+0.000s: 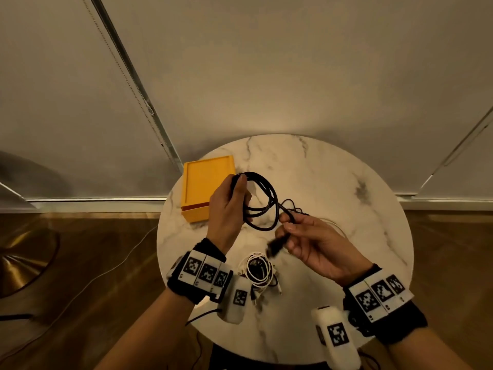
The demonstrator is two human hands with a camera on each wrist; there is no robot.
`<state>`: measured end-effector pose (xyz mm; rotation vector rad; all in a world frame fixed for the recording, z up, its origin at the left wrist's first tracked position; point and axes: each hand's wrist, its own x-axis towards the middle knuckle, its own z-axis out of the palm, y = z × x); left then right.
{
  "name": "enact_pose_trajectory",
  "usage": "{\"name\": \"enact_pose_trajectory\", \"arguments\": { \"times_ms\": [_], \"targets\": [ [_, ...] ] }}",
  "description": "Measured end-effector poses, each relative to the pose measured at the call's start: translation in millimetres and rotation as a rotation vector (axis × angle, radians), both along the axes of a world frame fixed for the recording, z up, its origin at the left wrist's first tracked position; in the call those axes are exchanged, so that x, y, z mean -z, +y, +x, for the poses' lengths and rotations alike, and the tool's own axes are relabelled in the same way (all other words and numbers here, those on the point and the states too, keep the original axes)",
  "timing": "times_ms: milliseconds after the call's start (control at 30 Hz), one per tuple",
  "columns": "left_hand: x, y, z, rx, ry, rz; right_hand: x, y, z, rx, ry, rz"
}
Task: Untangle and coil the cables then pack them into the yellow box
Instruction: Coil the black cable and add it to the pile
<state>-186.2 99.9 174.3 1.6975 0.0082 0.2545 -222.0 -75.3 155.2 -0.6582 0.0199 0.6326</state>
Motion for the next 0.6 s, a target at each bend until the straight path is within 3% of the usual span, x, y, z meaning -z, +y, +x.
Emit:
{"name": "enact_pose_trajectory", "arguments": {
  "times_ms": [67,233,467,600],
  "targets": [
    [3,-4,-3,-0.036,-0.046,-0.009,-1,3,2,0.095,0.064,0.066],
    [10,-19,-16,-0.009,-0.023,-0.055,-5,11,14,0.38,0.112,-0.035],
    [25,-22,-29,0.055,-0.011,-0.101,-3,12,19,0.517,0.019,-0.245],
    [24,-21,-27,0.031,0.003,-0.04,-3,13,19,0.56,-0.101,-0.398]
  ]
}}
